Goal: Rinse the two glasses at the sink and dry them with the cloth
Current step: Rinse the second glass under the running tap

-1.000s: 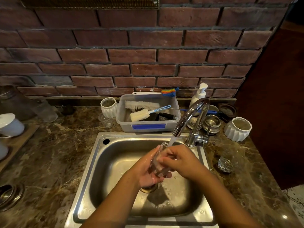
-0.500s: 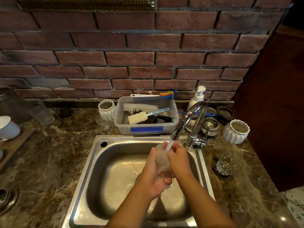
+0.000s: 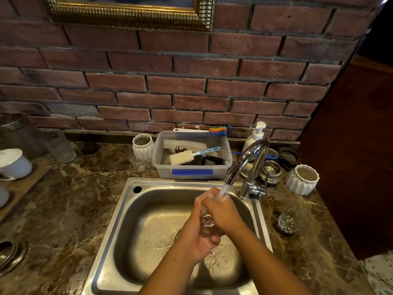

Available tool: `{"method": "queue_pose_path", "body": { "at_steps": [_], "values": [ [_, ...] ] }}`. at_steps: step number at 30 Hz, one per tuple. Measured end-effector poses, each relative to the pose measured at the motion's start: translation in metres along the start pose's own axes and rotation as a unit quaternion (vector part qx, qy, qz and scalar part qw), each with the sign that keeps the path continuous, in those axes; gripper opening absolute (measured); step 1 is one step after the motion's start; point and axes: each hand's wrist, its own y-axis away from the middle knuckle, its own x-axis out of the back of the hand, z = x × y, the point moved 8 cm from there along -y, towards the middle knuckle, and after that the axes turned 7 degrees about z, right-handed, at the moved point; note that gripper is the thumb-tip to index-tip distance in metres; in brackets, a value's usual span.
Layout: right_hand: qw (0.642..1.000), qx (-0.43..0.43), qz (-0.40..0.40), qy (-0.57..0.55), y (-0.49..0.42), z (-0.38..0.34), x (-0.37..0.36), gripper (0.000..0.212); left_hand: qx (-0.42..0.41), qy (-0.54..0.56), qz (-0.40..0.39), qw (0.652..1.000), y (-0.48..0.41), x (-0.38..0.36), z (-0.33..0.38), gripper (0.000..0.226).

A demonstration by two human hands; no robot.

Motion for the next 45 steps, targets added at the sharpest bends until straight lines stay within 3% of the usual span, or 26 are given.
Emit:
{"method": "queue_pose_path", "body": {
  "at_steps": [4, 6, 8, 10, 15, 18, 22, 26, 29, 31, 34, 38, 41, 43, 45],
  "values": [
    [0.996, -0.076, 0.032, -0.033, -0.006, 0.014, 0.007, 0.020, 0.010, -0.023, -0.026, 0.999, -0.001, 0.003, -0.004, 0.075],
    [0.988, -0.098, 0.050, -0.111, -0.006, 0.020, 0.012, 0.023, 0.014, -0.030, -0.050, 0.998, 0.000, 0.000, -0.007, 0.077],
    [0.986, -0.080, 0.059, -0.135, -0.006, 0.018, 0.019, 0.028, 0.006, -0.049, -0.054, 0.997, 0.001, 0.000, -0.007, 0.077],
    [0.992, -0.063, 0.065, -0.091, -0.008, 0.016, 0.023, 0.032, 0.006, -0.087, -0.057, 0.995, 0.000, 0.001, -0.007, 0.077],
    [0.988, 0.064, 0.067, 0.123, -0.019, -0.005, 0.026, 0.029, -0.028, -0.164, -0.027, 0.986, 0.002, -0.006, 0.003, 0.073],
    [0.989, 0.089, 0.075, 0.089, -0.011, -0.013, 0.026, 0.035, -0.042, -0.124, -0.005, 0.991, 0.000, -0.005, 0.007, 0.064],
    [0.993, 0.105, 0.053, 0.033, 0.004, -0.007, 0.014, 0.013, -0.025, -0.015, 0.000, 1.000, -0.001, -0.005, 0.007, 0.053],
    [0.991, 0.122, 0.053, 0.005, 0.016, -0.001, 0.008, 0.046, 0.003, 0.066, 0.000, 0.998, -0.002, -0.004, 0.003, 0.051],
    [0.992, 0.128, 0.010, 0.020, 0.019, 0.004, 0.003, 0.070, 0.012, 0.071, 0.016, 0.997, -0.004, 0.000, 0.002, 0.054],
    [0.991, 0.127, 0.000, 0.051, 0.016, 0.003, 0.006, 0.056, 0.015, 0.057, 0.012, 0.998, -0.005, 0.002, 0.001, 0.054],
    [0.992, 0.091, 0.014, 0.082, 0.002, -0.001, 0.016, 0.019, 0.014, 0.025, 0.002, 1.000, -0.006, 0.002, 0.000, 0.062],
    [0.998, 0.009, 0.056, 0.005, -0.012, -0.001, 0.025, 0.031, 0.004, 0.015, 0.001, 1.000, -0.003, -0.001, 0.001, 0.055],
    [0.998, 0.019, 0.066, -0.001, -0.013, -0.005, 0.027, 0.034, 0.007, 0.030, -0.007, 1.000, 0.001, -0.002, 0.002, 0.055],
    [0.998, 0.035, 0.048, -0.009, -0.005, -0.008, 0.023, 0.029, 0.027, 0.065, 0.001, 0.998, 0.003, -0.001, 0.002, 0.054],
    [0.998, 0.048, 0.011, -0.032, 0.004, -0.002, 0.011, 0.008, 0.035, 0.099, 0.010, 0.994, 0.001, 0.000, 0.003, 0.056]
  ]
}}
